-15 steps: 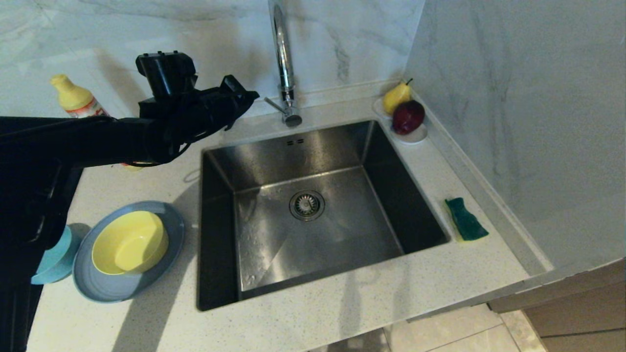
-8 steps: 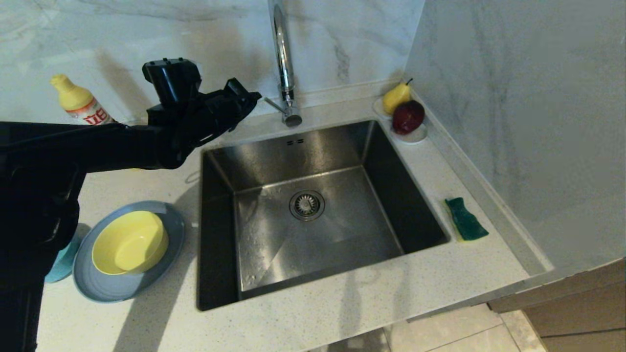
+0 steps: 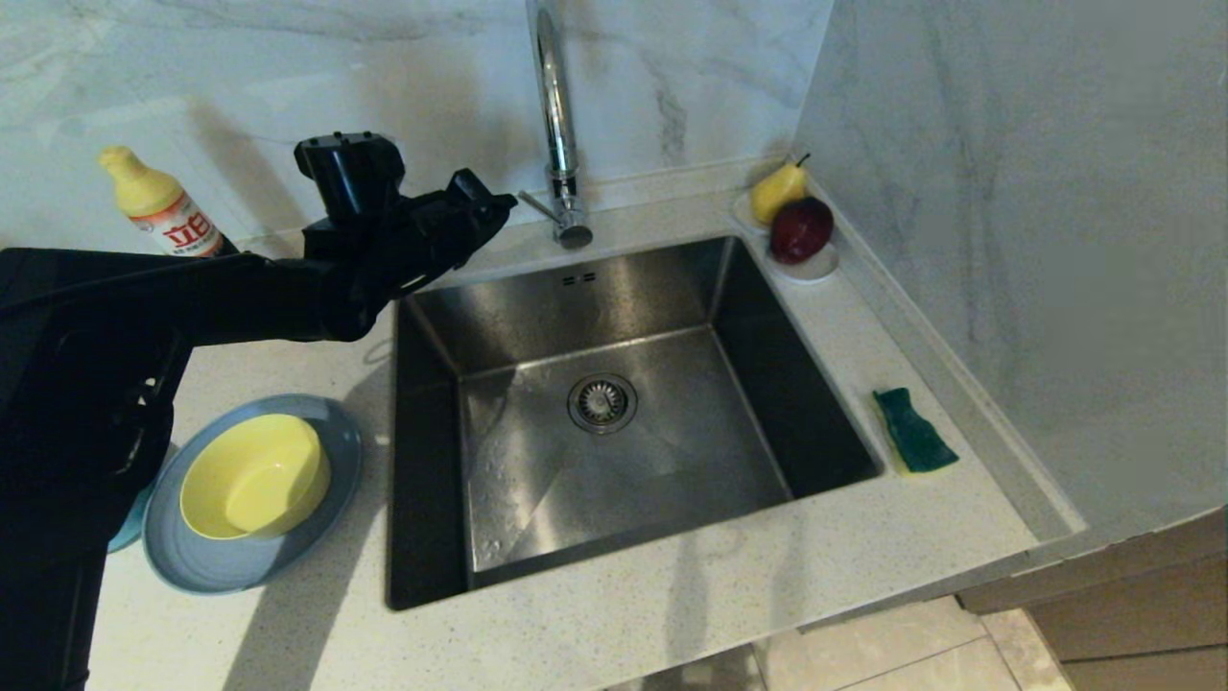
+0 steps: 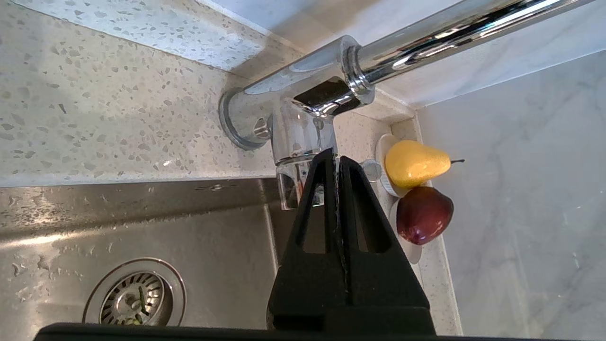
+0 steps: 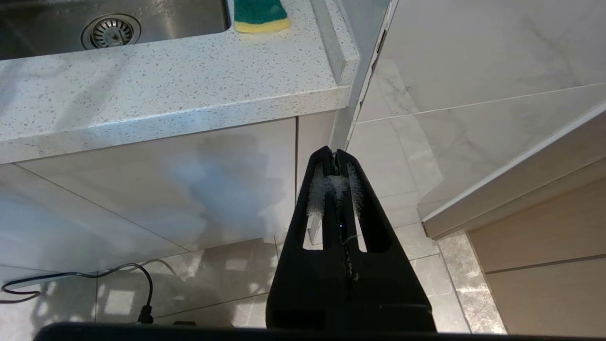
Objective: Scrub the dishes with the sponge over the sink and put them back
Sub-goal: Turn on the faucet
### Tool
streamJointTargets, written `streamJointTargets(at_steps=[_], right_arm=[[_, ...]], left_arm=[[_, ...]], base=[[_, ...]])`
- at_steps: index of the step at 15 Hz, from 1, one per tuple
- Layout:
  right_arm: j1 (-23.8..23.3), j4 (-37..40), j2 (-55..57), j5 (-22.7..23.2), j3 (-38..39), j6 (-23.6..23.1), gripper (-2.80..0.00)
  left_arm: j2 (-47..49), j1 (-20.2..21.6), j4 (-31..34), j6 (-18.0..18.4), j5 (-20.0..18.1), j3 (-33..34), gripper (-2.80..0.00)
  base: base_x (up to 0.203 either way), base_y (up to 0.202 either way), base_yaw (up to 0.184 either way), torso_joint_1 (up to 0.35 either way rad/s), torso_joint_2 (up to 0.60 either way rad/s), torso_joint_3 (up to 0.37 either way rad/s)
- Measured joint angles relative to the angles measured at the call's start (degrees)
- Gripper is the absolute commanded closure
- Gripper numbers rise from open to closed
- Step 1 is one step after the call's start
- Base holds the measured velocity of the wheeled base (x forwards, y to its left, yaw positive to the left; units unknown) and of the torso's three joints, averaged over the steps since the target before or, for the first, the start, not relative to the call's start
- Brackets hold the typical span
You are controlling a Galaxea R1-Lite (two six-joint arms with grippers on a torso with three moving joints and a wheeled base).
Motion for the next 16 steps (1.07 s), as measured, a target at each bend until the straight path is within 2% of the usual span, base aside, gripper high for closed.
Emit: streamJointTargets(at_steps=[16], right_arm=[[0.0, 0.0, 0.0, 0.0, 0.0, 0.0, 0.0]], left_arm=[[-1.0, -0.1, -1.1, 0.3, 0.2, 0.0, 0.0]], base=[[0.0, 0.0, 0.0, 0.0, 0.0, 0.0]])
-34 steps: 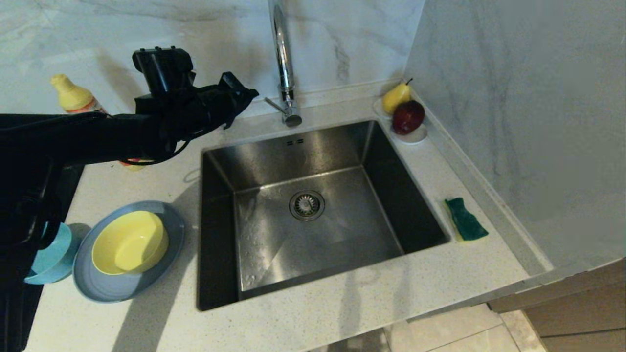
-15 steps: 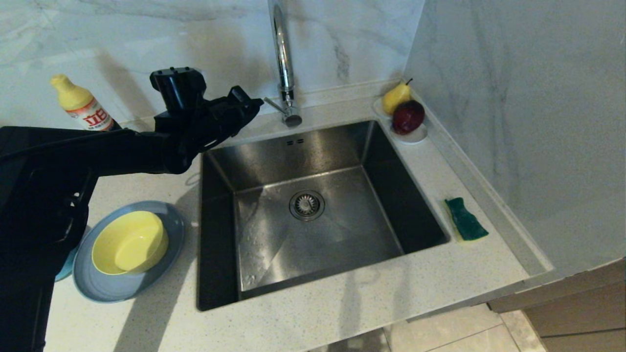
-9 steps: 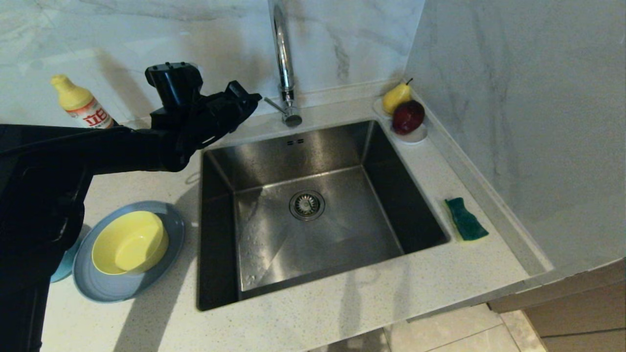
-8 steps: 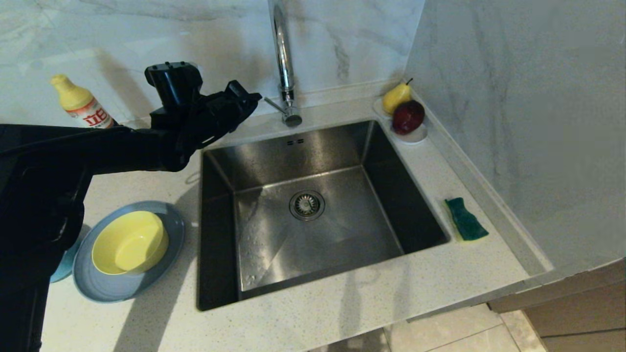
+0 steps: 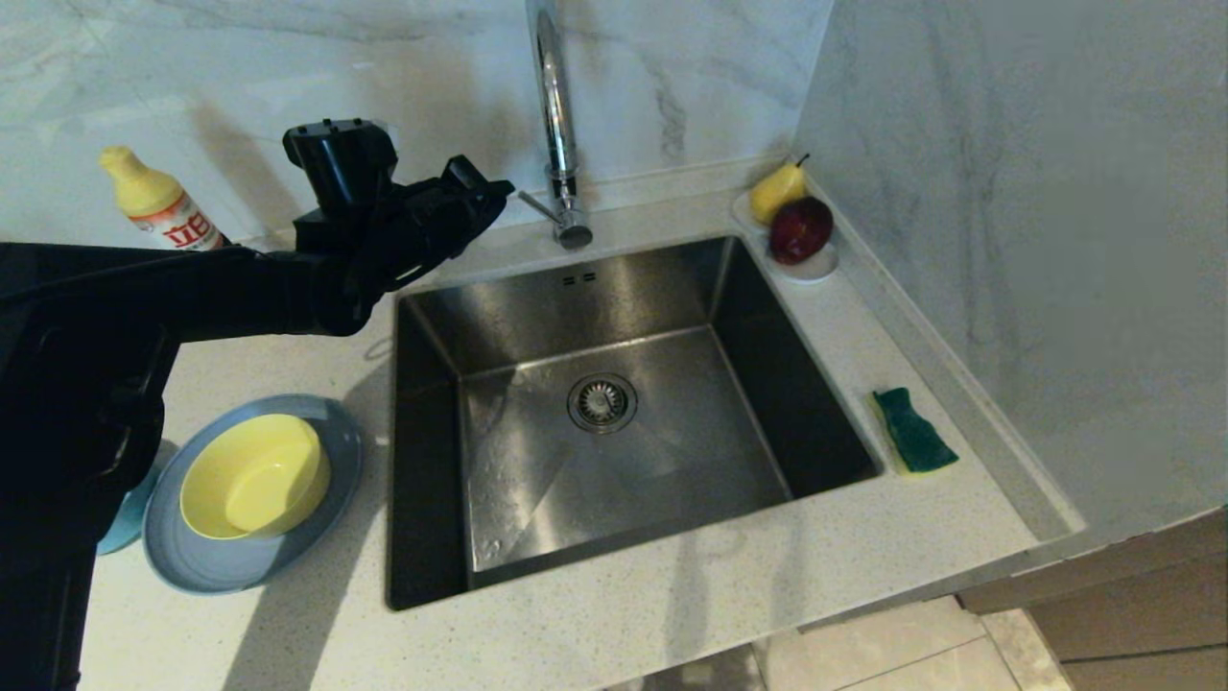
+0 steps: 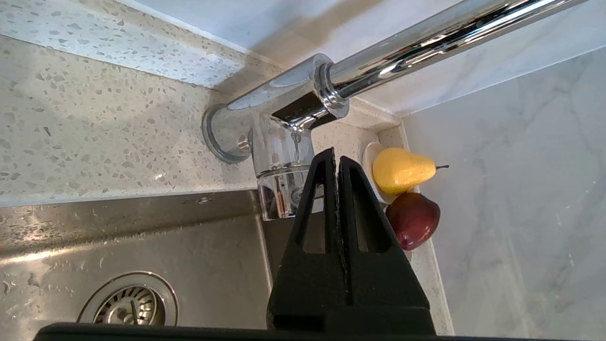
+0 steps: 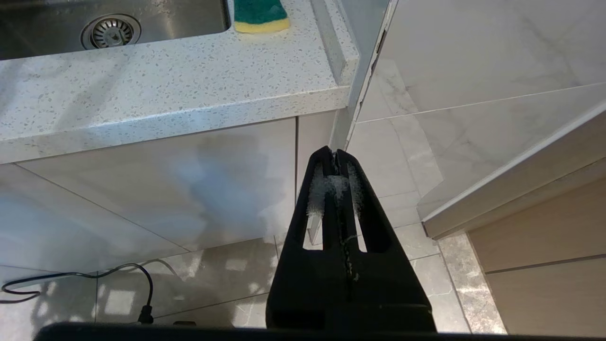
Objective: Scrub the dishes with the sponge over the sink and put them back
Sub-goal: Turn on the faucet
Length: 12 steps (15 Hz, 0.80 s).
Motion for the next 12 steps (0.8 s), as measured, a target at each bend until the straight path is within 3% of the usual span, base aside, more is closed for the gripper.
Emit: streamJointTargets(at_steps=[12], right_arm=[[0.0, 0.0, 0.0, 0.0, 0.0, 0.0, 0.0]], left_arm=[[1.1, -1.3, -0.1, 1.2, 0.5, 0.0, 0.0]], base=[[0.0, 0.0, 0.0, 0.0, 0.0, 0.0]])
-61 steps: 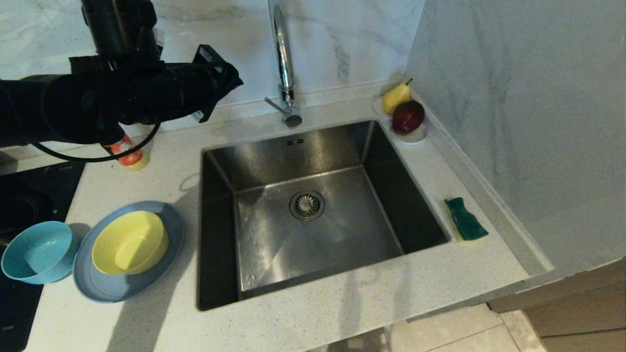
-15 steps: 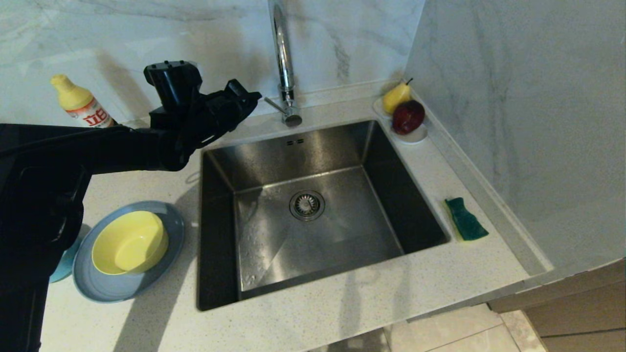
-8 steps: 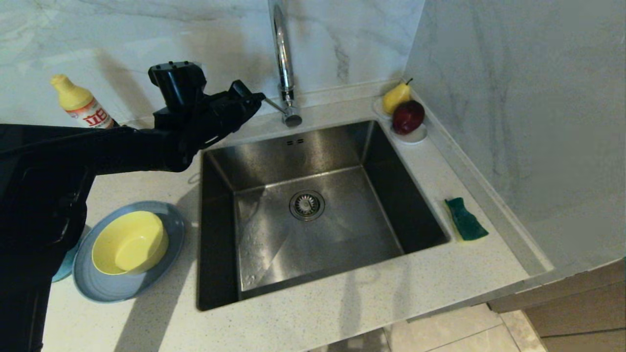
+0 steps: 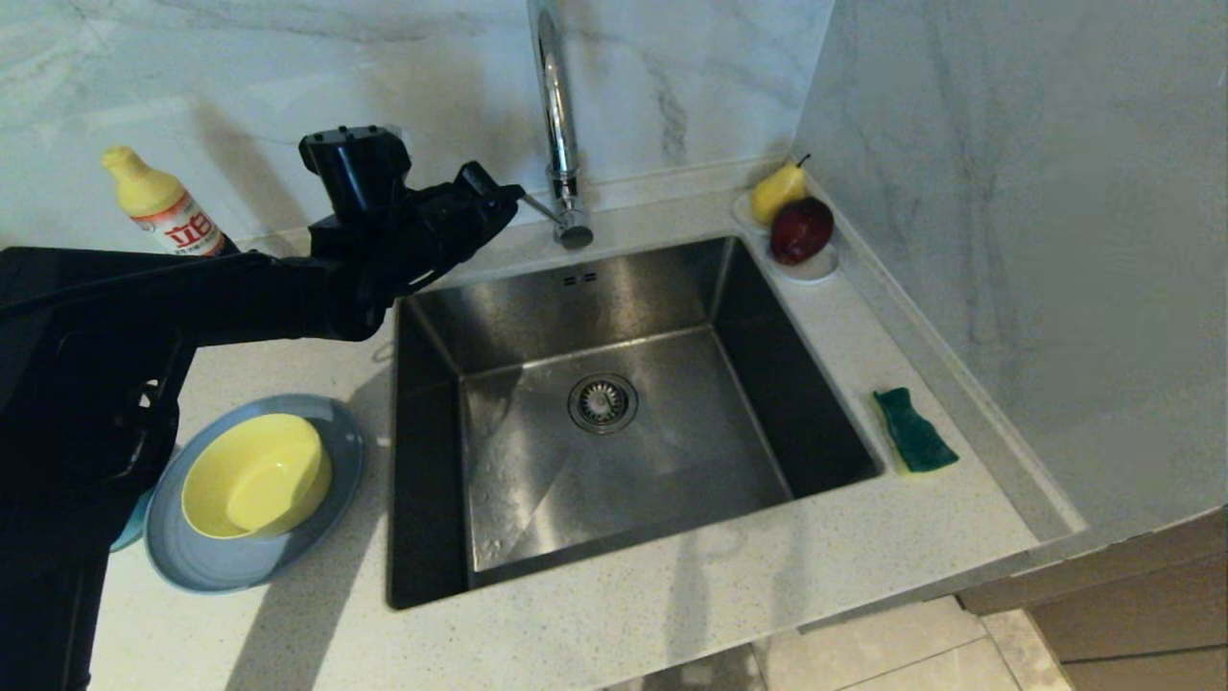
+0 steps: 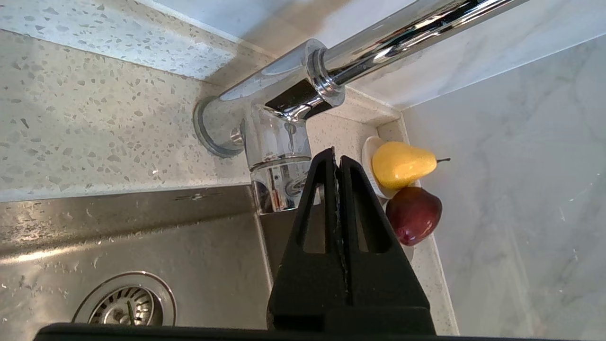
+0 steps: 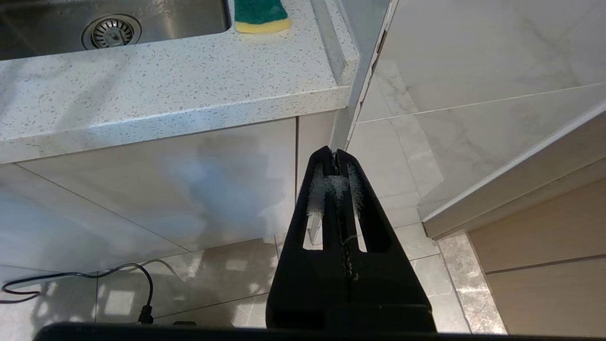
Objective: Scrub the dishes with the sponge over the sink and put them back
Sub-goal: Turn on the faucet
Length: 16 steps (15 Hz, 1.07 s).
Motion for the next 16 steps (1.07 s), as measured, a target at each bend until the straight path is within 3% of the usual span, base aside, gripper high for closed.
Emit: streamJointTargets(at_steps=[11, 16], right_arm=[[0.0, 0.0, 0.0, 0.0, 0.0, 0.0, 0.0], [0.0, 0.0, 0.0, 0.0, 0.0, 0.0, 0.0]], left_arm=[[-1.6, -1.1, 3.0, 0.0, 0.5, 1.3, 0.0], [-4.5, -1.1, 2.5, 0.1, 0.6, 6.6, 0.0]], base=[[0.0, 0.0, 0.0, 0.0, 0.0, 0.0], [0.0, 0.0, 0.0, 0.0, 0.0, 0.0]])
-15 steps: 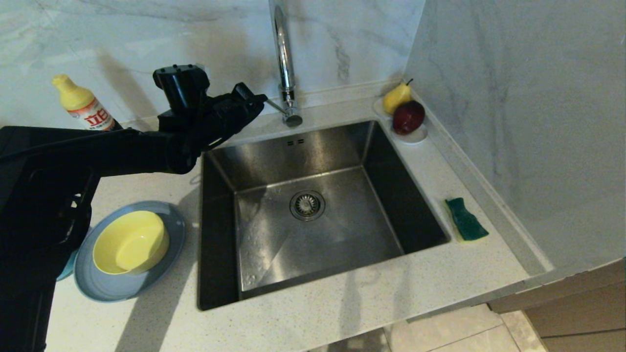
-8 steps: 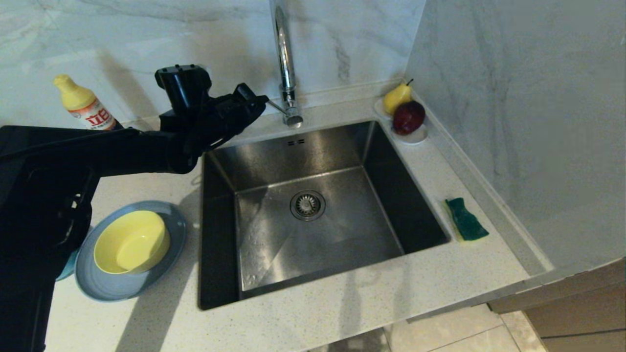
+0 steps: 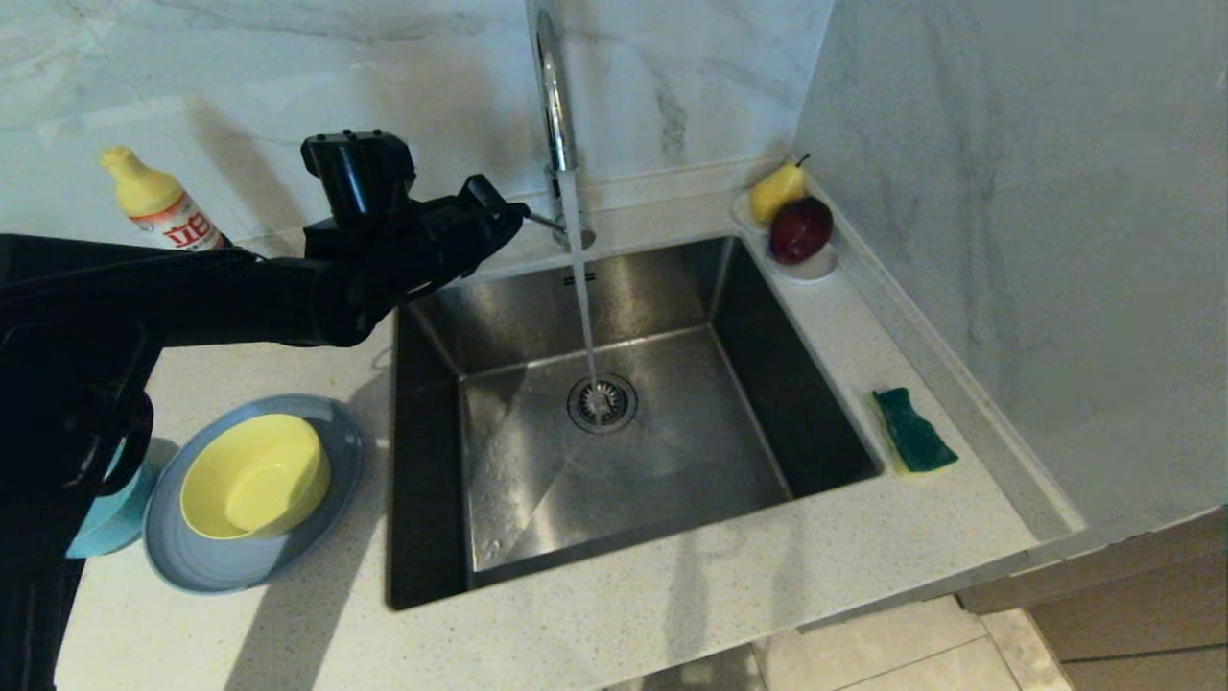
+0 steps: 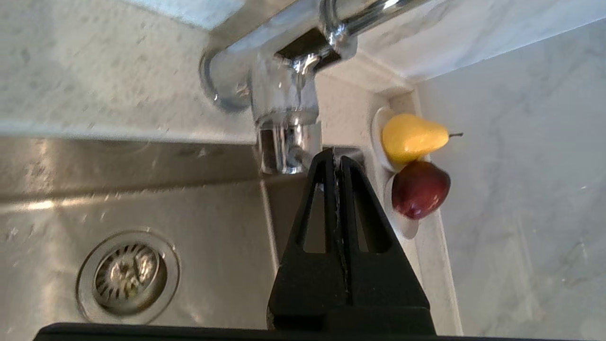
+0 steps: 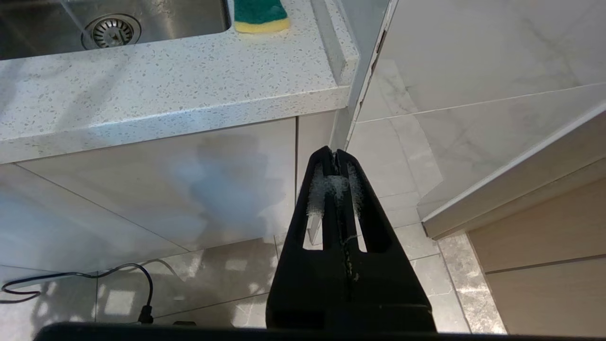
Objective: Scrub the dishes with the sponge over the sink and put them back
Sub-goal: Turn on the faucet, then pick up a bowl and the sponge
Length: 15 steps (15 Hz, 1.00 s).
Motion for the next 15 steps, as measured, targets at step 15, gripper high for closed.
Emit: streamJointTargets(at_steps=[15], right_arm=[[0.0, 0.0, 0.0, 0.0, 0.0, 0.0, 0.0]], left_arm=[[-23.4, 1.4, 17.1, 5.3, 10.3, 2.0, 0.0]], base=[[0.0, 0.0, 0.0, 0.0, 0.0, 0.0]])
